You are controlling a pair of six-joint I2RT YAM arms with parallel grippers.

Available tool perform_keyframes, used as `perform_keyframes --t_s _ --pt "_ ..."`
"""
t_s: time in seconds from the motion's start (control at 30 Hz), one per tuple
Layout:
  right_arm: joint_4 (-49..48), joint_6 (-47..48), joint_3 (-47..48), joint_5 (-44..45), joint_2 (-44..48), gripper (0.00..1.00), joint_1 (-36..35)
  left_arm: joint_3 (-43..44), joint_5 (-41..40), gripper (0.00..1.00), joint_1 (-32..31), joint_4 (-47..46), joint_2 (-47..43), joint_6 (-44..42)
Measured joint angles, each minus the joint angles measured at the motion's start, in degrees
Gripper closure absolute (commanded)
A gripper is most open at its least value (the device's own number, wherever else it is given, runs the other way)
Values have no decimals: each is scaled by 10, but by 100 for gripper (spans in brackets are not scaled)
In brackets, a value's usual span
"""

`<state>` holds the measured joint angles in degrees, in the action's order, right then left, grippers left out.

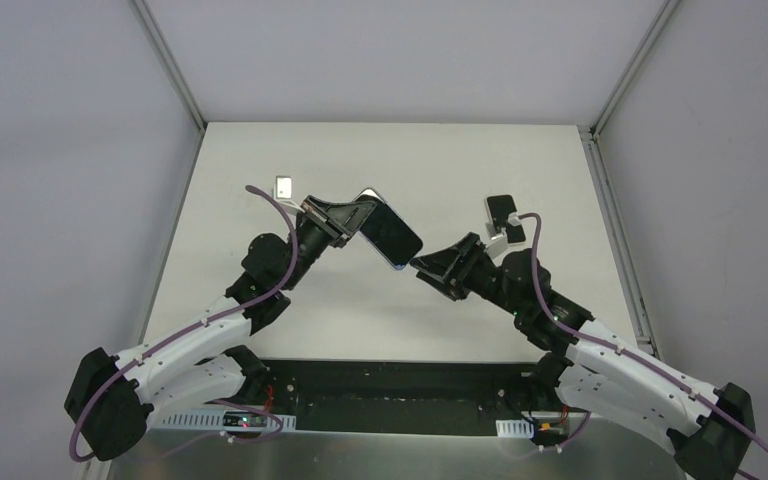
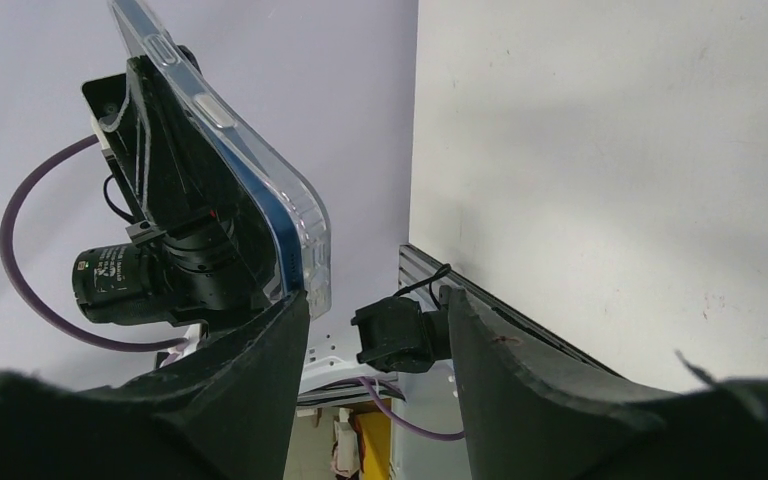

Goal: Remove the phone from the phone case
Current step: Remove the phone case from the phone.

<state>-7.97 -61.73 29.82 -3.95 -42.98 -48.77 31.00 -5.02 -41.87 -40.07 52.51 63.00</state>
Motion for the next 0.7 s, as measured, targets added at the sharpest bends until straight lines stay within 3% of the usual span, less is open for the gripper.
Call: perform_keyframes --t_s 0.7 --pt "-18 -11 0 16 -14 53 -23 0 0 100 -2 -13 2 -8"
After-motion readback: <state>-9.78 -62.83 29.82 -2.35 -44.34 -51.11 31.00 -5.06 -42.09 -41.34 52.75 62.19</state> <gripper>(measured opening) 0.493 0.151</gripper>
